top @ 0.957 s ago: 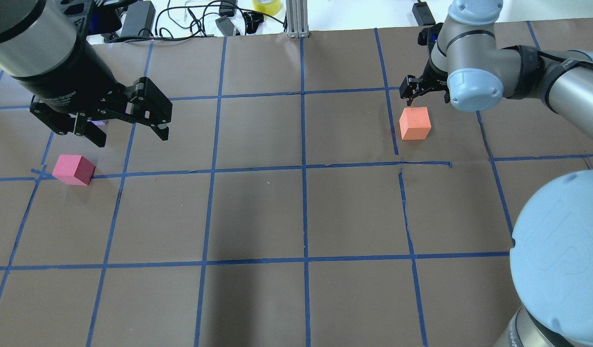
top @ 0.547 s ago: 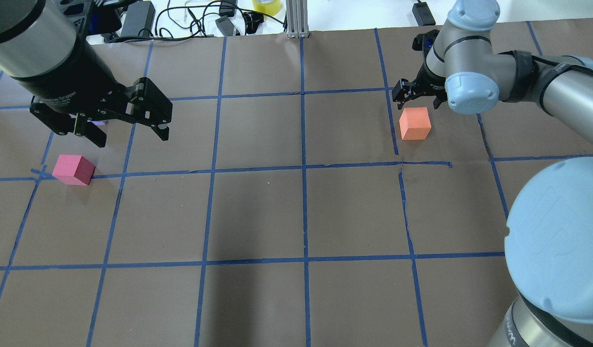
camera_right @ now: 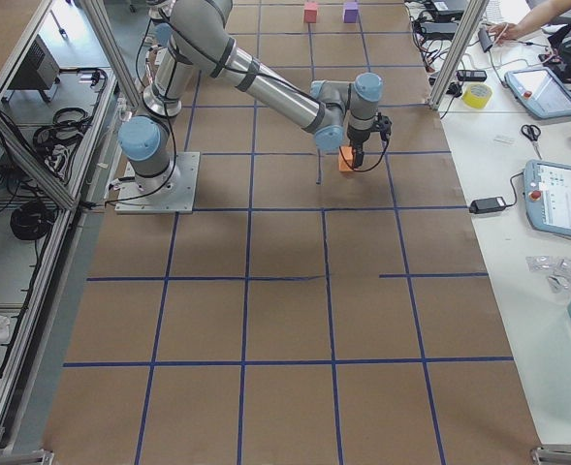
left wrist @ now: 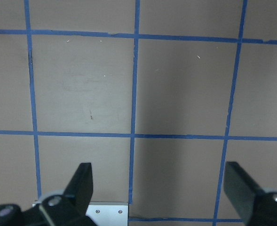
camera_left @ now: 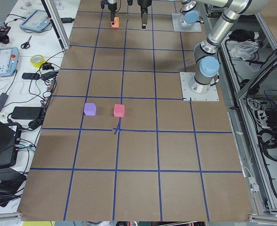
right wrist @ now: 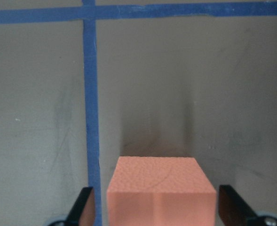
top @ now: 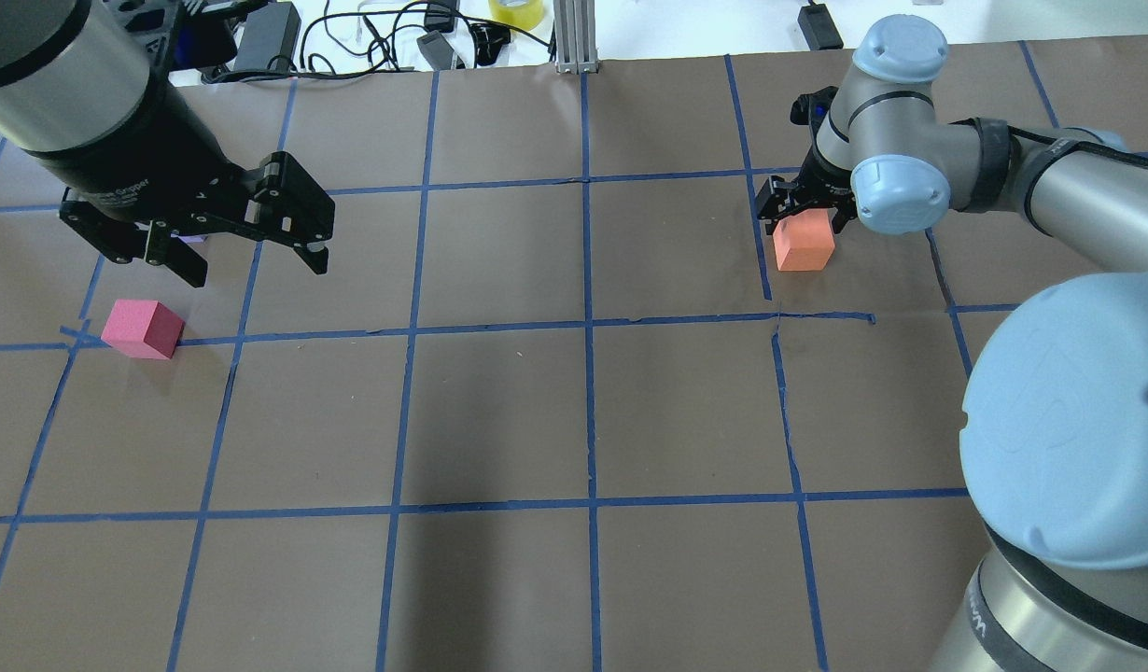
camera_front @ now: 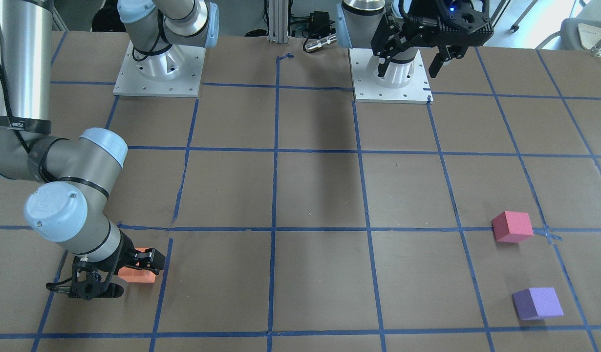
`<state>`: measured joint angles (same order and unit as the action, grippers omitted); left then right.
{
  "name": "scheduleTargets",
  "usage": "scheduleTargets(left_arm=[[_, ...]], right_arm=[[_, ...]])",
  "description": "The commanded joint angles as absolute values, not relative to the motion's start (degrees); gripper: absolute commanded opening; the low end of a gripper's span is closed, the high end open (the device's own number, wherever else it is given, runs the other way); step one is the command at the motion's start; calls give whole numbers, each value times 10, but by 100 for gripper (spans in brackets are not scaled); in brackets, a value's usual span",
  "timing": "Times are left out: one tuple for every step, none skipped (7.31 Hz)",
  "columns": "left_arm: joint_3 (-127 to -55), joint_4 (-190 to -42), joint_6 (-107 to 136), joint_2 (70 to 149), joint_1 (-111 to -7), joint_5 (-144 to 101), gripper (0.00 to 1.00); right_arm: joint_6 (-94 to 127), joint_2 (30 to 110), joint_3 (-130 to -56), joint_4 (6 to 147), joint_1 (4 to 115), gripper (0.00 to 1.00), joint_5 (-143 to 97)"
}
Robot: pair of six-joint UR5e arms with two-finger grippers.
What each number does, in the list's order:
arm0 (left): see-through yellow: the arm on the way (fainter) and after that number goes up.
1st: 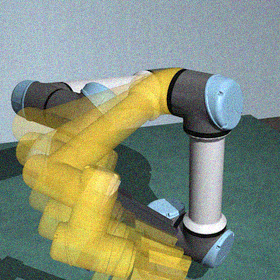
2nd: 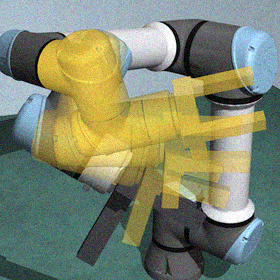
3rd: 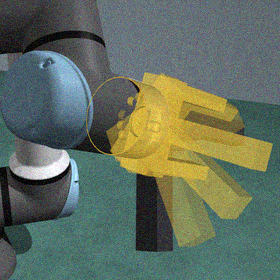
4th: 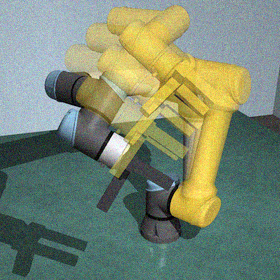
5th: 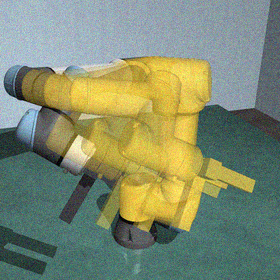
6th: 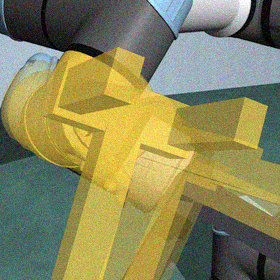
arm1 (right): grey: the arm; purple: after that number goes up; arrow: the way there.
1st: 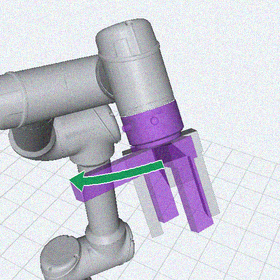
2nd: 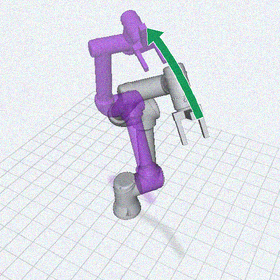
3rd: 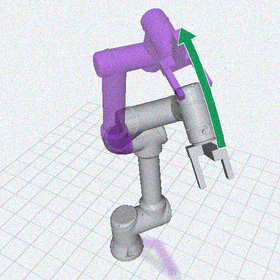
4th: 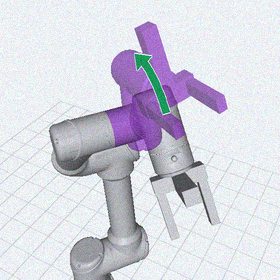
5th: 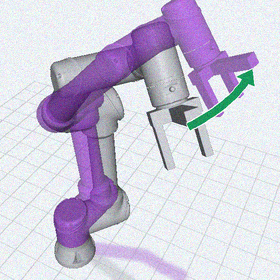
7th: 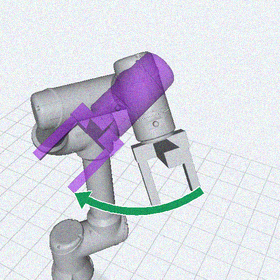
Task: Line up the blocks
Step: 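Lower the right gripper onto the orange cube and close on it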
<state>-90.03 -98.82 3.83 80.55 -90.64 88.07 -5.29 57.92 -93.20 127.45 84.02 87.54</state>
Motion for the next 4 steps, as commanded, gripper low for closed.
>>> scheduleTargets(left_arm=[[-907,-987,39,801,-907,879,100],[-908,-988,38,801,-907,882,100],[-909,-988,38,800,-907,882,100],[-909,-988,38,800,-907,882,100]], right_arm=[[-46,580,-930,1263,839,0,875],[-45,584,-928,1261,839,0,870],[-34,591,-918,1259,841,0,870],[-11,595,-894,1231,853,0,869]])
